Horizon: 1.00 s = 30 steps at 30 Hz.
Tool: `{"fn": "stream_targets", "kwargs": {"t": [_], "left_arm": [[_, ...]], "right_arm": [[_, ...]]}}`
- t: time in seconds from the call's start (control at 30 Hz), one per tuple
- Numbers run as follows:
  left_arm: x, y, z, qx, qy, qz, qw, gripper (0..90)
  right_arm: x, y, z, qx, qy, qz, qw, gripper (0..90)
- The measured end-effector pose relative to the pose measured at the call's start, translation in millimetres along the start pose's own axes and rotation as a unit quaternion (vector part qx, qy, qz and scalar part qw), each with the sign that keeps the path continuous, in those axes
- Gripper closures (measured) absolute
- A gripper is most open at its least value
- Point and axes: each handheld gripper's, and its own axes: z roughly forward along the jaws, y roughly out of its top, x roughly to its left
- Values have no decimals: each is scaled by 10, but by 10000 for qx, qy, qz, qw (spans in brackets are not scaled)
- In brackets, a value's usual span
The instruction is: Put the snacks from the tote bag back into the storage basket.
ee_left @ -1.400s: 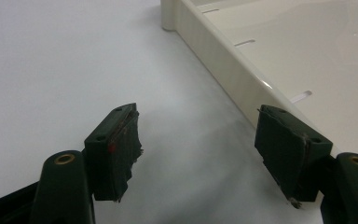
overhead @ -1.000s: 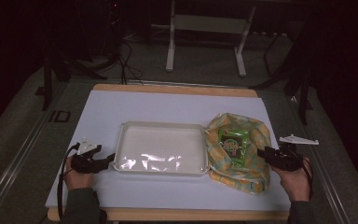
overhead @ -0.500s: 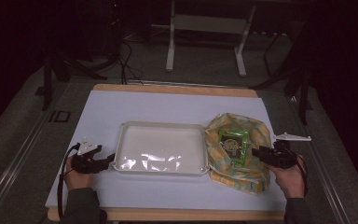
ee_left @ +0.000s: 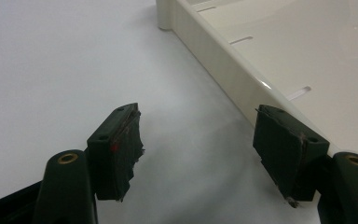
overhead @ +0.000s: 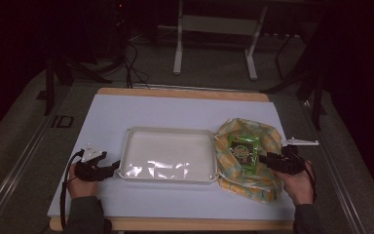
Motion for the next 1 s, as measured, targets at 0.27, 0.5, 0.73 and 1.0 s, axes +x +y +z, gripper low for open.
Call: {"fn": "stream_targets", "kwargs": {"t": [0.27,0.5,0.73,1.0], "left_arm": [[-2,1,3,3,-7,8,10000,327],[-2,1,3,0,-5,9,10000,327],[-2,1,3,2,-4,9,10000,327],[-5,1,5,16,4,28,10000,326]], "right_arm": [[12,12,84,80,52,34,9999,535],[8,11,137,133,76,112,9998,517],[1,3,192,218,105,188,9995,509],[-12,-4,253,293,131,266,9991,502]]}}
